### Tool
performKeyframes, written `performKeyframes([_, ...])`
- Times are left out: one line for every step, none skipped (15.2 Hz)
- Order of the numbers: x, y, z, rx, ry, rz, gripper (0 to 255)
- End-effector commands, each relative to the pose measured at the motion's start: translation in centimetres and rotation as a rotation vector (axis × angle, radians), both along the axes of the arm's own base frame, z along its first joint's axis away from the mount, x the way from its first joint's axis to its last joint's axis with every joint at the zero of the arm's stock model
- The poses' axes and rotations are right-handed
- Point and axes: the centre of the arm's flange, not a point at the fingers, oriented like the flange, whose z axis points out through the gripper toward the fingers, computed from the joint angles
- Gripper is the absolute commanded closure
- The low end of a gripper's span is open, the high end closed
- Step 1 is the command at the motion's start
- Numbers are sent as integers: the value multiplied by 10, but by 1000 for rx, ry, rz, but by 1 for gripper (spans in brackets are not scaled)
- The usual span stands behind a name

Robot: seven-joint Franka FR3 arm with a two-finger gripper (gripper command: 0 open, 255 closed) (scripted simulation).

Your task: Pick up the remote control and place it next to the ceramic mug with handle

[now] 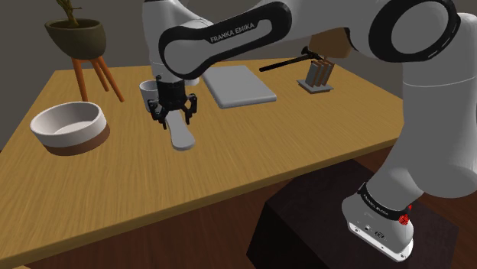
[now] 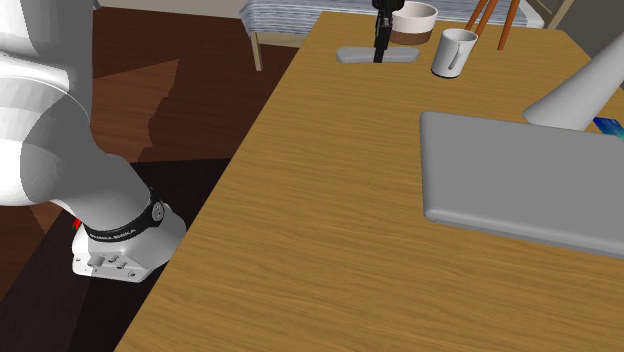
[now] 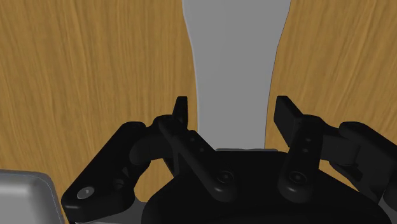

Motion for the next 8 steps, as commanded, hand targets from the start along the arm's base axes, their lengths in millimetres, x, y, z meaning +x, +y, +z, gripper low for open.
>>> performKeyframes([1,0,-10,1,-1,0,255])
performKeyframes([1,0,-16,1,-1,0,255])
performKeyframes([1,0,-21,1,-1,0,255])
performKeyframes([1,0,-29,1,-1,0,255])
performKeyframes([1,0,-29,1,-1,0,255])
performKeyframes([1,0,-29,1,-1,0,255])
performKeyframes([1,0,-29,1,-1,0,255])
performKeyframes([1,0,-29,1,-1,0,255])
